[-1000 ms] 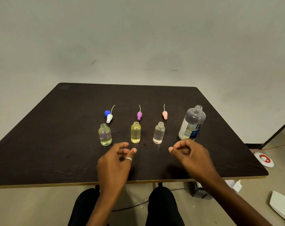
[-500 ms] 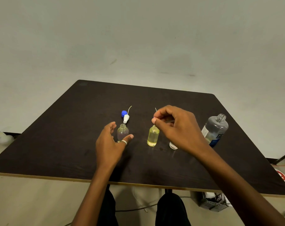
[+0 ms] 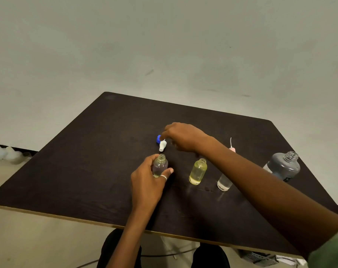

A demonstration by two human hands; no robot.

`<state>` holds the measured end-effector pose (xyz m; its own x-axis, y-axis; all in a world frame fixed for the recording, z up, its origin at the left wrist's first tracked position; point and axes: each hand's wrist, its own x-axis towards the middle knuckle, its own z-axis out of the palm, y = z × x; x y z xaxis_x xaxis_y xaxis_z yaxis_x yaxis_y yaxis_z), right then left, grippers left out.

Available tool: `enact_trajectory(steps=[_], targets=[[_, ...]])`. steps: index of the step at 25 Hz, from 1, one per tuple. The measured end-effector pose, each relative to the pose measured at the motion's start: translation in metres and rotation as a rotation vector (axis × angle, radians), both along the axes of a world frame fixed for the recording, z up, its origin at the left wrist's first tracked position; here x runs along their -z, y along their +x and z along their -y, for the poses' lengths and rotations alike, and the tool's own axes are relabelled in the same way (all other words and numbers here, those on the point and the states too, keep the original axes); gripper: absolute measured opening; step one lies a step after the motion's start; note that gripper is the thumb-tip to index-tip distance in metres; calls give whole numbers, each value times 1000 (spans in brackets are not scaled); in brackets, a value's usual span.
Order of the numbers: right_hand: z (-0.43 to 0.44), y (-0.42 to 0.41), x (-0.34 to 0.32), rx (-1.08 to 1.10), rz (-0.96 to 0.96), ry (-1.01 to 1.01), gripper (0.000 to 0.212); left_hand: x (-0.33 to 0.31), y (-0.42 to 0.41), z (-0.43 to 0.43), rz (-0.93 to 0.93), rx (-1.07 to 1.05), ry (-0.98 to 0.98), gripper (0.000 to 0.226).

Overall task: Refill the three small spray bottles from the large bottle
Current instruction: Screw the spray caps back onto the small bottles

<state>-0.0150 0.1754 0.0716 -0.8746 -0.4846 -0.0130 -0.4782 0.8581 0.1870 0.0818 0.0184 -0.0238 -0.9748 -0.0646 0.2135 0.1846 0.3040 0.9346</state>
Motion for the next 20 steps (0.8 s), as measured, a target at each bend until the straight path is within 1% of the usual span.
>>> enact_trajectory(steps=[2,4,7,9,11,12,14,18,20], targets=[[4,-9,8,-56,12,134,51,2,-1,1,-4,-4,-10,48],[7,-16,15,-108,-4,217,51,3,-1,1,-8,-4,-19,50],[11,-24,21,-162,-12,269,47,4,-1,1,-3,4,-15,51],[12,-27,22,-196,-12,296,41,4,-1,2,-7,1,-11,51],[11,-27,22,-206,-9,257,36,4,-1,2,-7,-2,-5,51],[9,-26,19,-192,-2,188,34,4,-1,2,-4,0,-2,51],[1,-19,6,-115,4,-51,28,4,-1,2,6,3,5,52],[-13,17,-40,125,-26,-714,23,4,-1,2,15,5,14,55],[-15,43,-63,169,81,-1003,26,3,-1,1,21,9,13,56]])
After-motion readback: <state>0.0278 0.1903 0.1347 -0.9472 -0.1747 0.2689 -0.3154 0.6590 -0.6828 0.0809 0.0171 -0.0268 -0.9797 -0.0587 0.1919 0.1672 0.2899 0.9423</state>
